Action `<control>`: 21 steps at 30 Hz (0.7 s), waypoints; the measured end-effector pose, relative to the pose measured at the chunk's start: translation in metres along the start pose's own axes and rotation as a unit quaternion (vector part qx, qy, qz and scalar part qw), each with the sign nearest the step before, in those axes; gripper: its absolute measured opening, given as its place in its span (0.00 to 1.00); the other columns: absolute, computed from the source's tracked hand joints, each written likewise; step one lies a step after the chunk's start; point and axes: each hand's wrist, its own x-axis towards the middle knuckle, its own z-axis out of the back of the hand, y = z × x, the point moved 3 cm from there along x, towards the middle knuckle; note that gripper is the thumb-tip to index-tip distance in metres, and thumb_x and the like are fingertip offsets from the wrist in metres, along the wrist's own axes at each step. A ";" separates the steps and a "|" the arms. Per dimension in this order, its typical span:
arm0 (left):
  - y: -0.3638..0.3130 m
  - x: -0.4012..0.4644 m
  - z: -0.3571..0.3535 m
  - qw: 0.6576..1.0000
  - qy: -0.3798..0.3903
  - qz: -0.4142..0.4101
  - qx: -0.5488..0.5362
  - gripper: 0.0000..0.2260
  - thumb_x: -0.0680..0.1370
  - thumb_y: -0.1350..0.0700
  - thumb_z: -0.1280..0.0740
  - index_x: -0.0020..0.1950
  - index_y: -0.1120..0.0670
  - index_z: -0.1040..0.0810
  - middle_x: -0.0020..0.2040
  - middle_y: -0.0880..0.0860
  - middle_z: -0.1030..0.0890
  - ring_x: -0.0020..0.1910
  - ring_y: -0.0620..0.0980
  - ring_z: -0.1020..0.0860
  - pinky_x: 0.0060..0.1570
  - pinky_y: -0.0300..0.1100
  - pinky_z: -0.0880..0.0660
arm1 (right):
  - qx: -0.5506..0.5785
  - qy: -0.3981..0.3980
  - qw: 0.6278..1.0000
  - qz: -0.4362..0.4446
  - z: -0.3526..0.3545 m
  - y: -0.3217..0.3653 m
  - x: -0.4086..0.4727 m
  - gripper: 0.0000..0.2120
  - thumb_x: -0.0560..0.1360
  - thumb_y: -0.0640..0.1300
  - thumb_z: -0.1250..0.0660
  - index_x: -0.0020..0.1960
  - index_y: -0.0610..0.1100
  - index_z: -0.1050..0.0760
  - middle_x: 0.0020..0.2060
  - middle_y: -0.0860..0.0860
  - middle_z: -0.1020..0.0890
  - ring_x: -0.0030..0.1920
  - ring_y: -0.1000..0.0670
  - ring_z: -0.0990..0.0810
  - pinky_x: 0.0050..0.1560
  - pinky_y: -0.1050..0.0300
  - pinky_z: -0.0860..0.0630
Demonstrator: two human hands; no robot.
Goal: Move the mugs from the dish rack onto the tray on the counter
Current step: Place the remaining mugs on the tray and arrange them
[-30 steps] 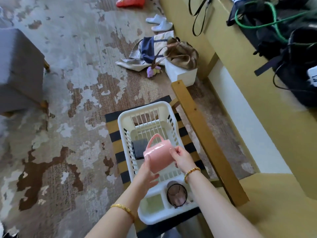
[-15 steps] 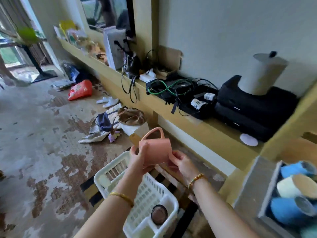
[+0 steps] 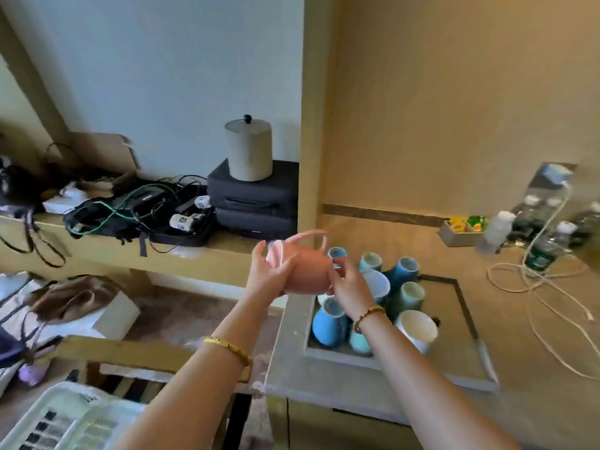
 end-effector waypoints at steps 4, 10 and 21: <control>-0.006 -0.010 -0.106 0.989 0.064 -0.066 0.119 0.40 0.69 0.50 0.26 0.74 0.50 0.44 0.68 0.58 0.32 0.64 0.55 0.30 0.62 0.48 0.30 | -0.045 -0.055 0.997 -0.024 0.092 -0.040 0.009 0.15 0.79 0.46 0.44 0.66 0.47 0.35 0.42 0.48 0.21 0.44 0.44 0.21 0.43 0.56 0.29; -0.012 -0.032 -0.231 0.970 0.117 -0.101 0.188 0.41 0.66 0.45 0.26 0.73 0.47 0.44 0.68 0.56 0.34 0.64 0.55 0.31 0.58 0.47 0.30 | -0.096 -0.107 0.990 -0.008 0.206 -0.085 0.012 0.09 0.78 0.45 0.44 0.56 0.57 0.35 0.43 0.58 0.23 0.45 0.51 0.22 0.35 0.63 0.32; -0.015 -0.027 -0.334 0.873 0.225 -0.198 0.384 0.43 0.62 0.34 0.29 0.70 0.37 0.49 0.69 0.54 0.35 0.64 0.59 0.29 0.57 0.54 0.29 | -0.356 -0.064 0.932 -0.006 0.280 -0.118 0.042 0.04 0.76 0.42 0.43 0.43 0.49 0.32 0.47 0.44 0.22 0.47 0.40 0.22 0.38 0.55 0.34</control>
